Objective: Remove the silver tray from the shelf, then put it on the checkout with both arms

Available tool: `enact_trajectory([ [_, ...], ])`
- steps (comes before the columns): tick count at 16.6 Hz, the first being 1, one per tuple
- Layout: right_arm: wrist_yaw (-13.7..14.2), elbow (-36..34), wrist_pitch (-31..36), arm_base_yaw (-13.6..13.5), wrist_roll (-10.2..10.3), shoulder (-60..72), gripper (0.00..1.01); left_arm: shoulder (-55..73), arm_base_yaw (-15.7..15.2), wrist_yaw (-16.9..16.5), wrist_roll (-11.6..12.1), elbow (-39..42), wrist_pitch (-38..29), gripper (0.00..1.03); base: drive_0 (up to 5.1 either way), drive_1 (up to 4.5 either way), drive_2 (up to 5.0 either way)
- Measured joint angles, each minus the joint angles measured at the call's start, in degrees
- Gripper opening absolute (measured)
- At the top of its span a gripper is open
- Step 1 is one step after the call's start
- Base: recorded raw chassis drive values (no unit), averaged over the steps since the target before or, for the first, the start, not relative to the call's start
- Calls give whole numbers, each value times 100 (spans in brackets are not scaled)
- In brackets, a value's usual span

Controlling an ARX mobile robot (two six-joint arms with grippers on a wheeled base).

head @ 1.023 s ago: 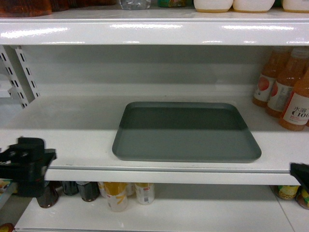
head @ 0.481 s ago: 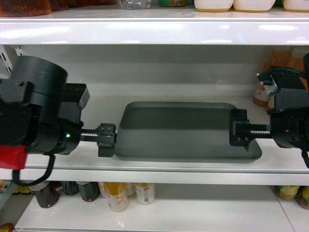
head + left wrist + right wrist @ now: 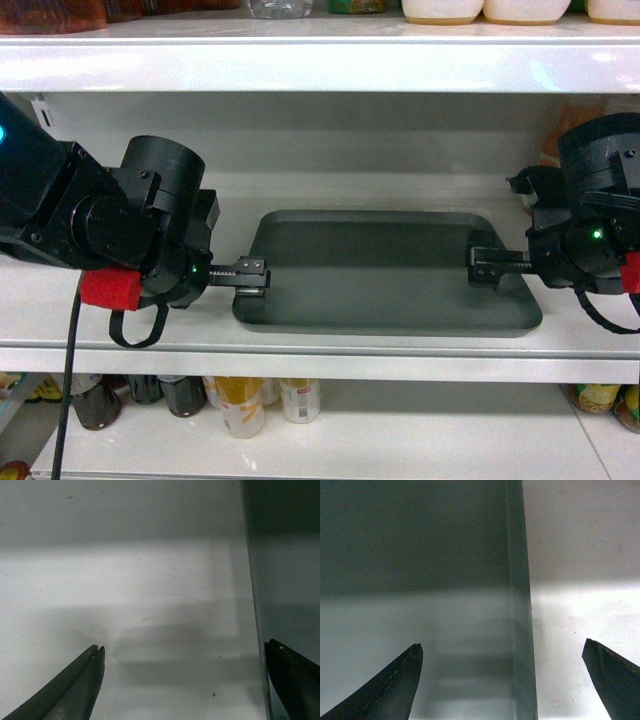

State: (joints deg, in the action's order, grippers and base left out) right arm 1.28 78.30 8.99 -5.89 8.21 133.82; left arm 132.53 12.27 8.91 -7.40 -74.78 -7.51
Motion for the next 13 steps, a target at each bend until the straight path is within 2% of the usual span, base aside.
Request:
enact_trajectory([
  [1,0,92,-184,-9,-85,79,90,15,2,-61,-15,-85,190,98,0,0,0],
  [2,4,151,-433,-11,-234,179,78,20,11,-199,-15,-157,485,94,0,0,0],
  [4,-72,168,-544,-37,-361,190,50,20,92,-354,-37,-197,824,69,0,0,0],
  [6,35,-199,-280,-42,-334,57,6,-72,127,-533,-293,129,616,21,0,0,0],
  [8,-48,-417,-129,-50,-258,-39,3,-173,125,-553,-446,387,380,6,0,0,0],
  [9,-79,-538,-59,-55,-212,-96,3,-238,94,-597,-575,553,240,3,0,0,0],
  [11,-109,-883,168,-116,-116,-267,3,-455,55,-588,-769,990,-98,3,0,0,0],
  [13,-151,-1381,468,-179,50,-529,3,-739,66,-457,-769,1467,-393,3,0,0,0],
])
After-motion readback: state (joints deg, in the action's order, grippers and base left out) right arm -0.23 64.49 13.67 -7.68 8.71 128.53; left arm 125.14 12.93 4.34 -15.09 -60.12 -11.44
